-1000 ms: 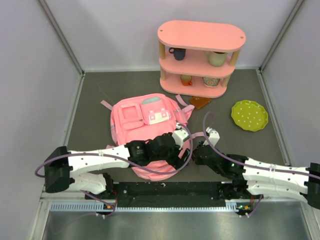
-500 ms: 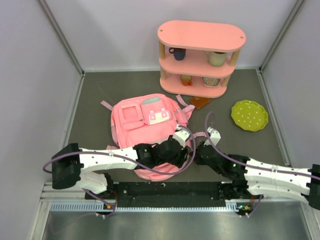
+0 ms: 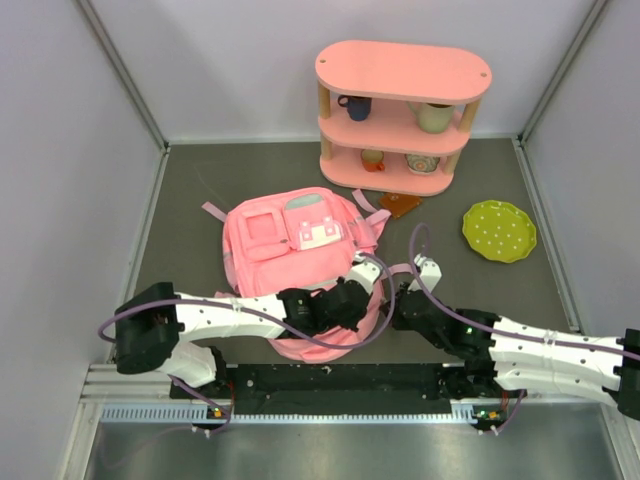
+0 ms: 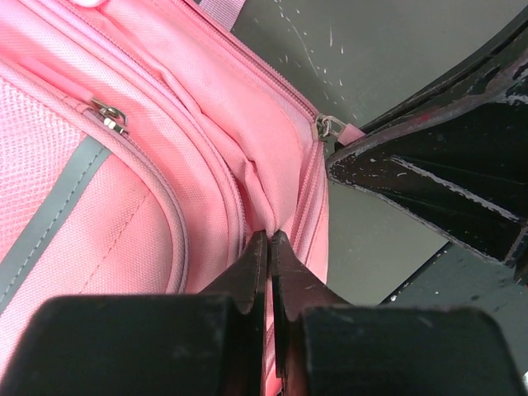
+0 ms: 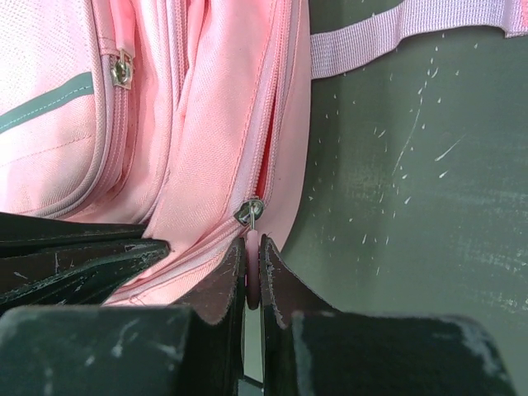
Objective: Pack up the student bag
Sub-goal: Zip the student bag at the center of the board, then move the personal item to the center of the board.
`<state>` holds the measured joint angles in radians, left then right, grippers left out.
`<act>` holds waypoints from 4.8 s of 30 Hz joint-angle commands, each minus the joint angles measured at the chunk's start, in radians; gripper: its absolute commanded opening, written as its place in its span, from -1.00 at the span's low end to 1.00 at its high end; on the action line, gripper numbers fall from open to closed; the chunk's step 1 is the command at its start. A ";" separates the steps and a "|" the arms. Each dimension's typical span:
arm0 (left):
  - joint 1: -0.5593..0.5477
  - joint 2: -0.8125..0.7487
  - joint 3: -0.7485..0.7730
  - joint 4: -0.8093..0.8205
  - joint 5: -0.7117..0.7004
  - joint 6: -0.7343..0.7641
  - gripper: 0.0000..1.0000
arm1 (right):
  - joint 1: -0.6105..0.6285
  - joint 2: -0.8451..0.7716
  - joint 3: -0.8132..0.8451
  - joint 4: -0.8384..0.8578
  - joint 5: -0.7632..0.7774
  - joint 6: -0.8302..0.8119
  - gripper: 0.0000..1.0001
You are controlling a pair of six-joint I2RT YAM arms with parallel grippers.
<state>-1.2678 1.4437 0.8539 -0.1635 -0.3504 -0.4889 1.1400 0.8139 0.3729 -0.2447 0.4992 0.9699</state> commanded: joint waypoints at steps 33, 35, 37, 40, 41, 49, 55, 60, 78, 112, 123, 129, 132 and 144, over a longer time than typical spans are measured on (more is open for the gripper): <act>0.008 -0.666 -0.365 -0.349 0.122 -0.195 -1.00 | -0.405 0.432 0.218 0.328 -0.221 -0.329 -1.00; 0.008 -0.674 -0.358 -0.355 0.126 -0.191 -1.00 | -0.407 0.433 0.221 0.323 -0.247 -0.324 -1.00; 0.008 -0.672 -0.355 -0.352 0.137 -0.177 -1.00 | -0.407 0.420 0.196 0.321 -0.267 -0.309 -1.00; 0.008 -0.671 -0.351 -0.320 0.175 -0.148 -1.00 | -0.407 0.363 0.152 0.303 -0.274 -0.298 -0.99; 0.008 -0.661 -0.348 -0.308 0.194 -0.139 -1.00 | -0.405 0.329 0.141 0.295 -0.277 -0.298 -0.96; 0.005 -0.594 -0.239 -0.228 0.294 -0.079 -0.19 | -0.411 0.200 0.147 0.084 -0.157 -0.284 -0.87; 0.005 -0.647 -0.190 -0.365 0.142 -0.118 0.36 | -0.408 0.089 0.140 -0.018 -0.189 -0.304 -0.52; 0.005 -0.811 -0.188 -0.519 -0.201 -0.226 0.60 | -0.408 -0.077 0.098 -0.085 -0.208 -0.296 -0.36; 0.039 -0.847 -0.159 -0.795 -0.381 -0.476 0.97 | -0.416 -0.187 0.300 -0.206 0.065 -0.304 0.26; 0.415 -0.790 -0.213 -0.510 -0.027 -0.194 0.97 | -0.698 1.304 1.213 -0.142 0.087 -0.123 0.98; 0.446 -0.789 -0.217 -0.498 -0.015 -0.166 0.97 | -0.701 1.344 1.212 -0.185 0.024 -0.091 0.93; 0.452 -0.790 -0.222 -0.498 -0.005 -0.163 0.97 | -0.703 1.349 1.213 -0.212 0.015 -0.082 0.46; 0.455 -0.796 -0.223 -0.504 -0.004 -0.165 0.97 | -0.704 1.343 1.196 -0.243 0.006 -0.065 0.30; 0.458 -0.810 -0.227 -0.511 0.010 -0.163 0.97 | -0.718 1.225 0.991 -0.255 -0.011 -0.057 -0.02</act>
<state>-0.8158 0.6498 0.6281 -0.7025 -0.3538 -0.6594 0.4400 2.0785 1.4616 -0.3950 0.5243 0.9203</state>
